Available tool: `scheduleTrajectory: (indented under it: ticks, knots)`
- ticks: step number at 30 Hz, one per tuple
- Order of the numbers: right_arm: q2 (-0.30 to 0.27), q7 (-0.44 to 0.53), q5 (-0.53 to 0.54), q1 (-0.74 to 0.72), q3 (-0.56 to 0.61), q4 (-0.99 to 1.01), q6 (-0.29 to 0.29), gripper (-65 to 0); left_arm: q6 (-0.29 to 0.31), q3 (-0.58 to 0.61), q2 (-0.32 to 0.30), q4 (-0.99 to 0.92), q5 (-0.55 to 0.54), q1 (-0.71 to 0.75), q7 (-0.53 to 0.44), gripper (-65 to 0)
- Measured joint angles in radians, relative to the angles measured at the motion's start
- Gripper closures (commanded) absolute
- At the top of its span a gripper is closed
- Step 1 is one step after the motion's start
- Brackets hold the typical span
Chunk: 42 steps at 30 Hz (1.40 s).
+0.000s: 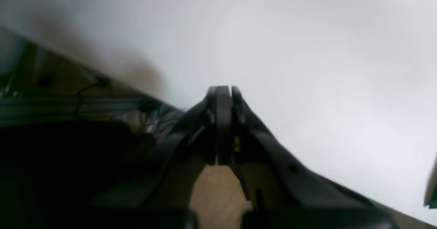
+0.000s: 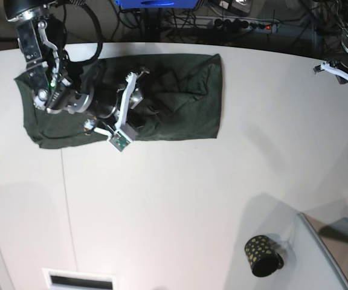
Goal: Layout the t-shirt on the table in an organized manner, then fold the t-shirt properly
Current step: 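Grasp the other strip end with the right gripper and fold it inward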
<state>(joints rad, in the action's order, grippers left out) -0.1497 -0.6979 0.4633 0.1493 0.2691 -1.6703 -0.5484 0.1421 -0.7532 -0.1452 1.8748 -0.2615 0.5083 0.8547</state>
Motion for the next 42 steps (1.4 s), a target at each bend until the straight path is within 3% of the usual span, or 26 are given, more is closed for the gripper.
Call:
scheduleTrajectory:
  ticks: [7, 15, 17, 20, 22, 26, 39, 42]
  knots:
    - [0.021, 0.008, 0.002, -0.107, 0.073, 0.206, 0.005, -35.6, -0.001, -0.053, 0.0, -0.041, 0.0, 0.004, -0.002, 0.0]
    - [0.047, 0.014, 0.006, -0.13, 0.077, 0.283, 0.005, -35.3, -0.001, -0.048, 0.002, -0.101, 0.003, -0.005, -0.001, 0.0]
    - [0.053, 0.017, 0.006, -0.136, 0.08, 0.305, 0.005, -30.2, 0.0, -0.048, 0.001, -0.101, 0.0, -0.006, -0.002, 0.0]
    - [0.054, 0.016, 0.004, -0.14, 0.08, 0.309, 0.005, -9.5, -0.001, -0.048, 0.001, -0.101, 0.0, -0.006, -0.002, 0.0]
    - [0.054, 0.013, 0.004, -0.137, 0.08, 0.301, 0.005, -1.4, -0.001, -0.048, 0.001, -0.103, 0.0, -0.006, -0.002, 0.0]
    - [0.05, 0.014, 0.005, -0.107, 0.075, 0.246, 0.005, -2.3, -0.001, -0.048, 0.001, -0.105, 0.003, -0.006, -0.002, 0.0]
    - [-0.102, 0.016, 0.009, 0.022, 0.071, 0.083, 0.001, -2.3, 0.0, -0.048, 0.002, -0.185, 0.002, -0.03, -0.005, 0.0]
    - [-0.115, 0.006, 0.009, 0.024, 0.071, 0.083, 0.001, -2.9, 0.0, -0.048, 0.003, -0.193, 0.003, -0.029, -0.005, 0.0]
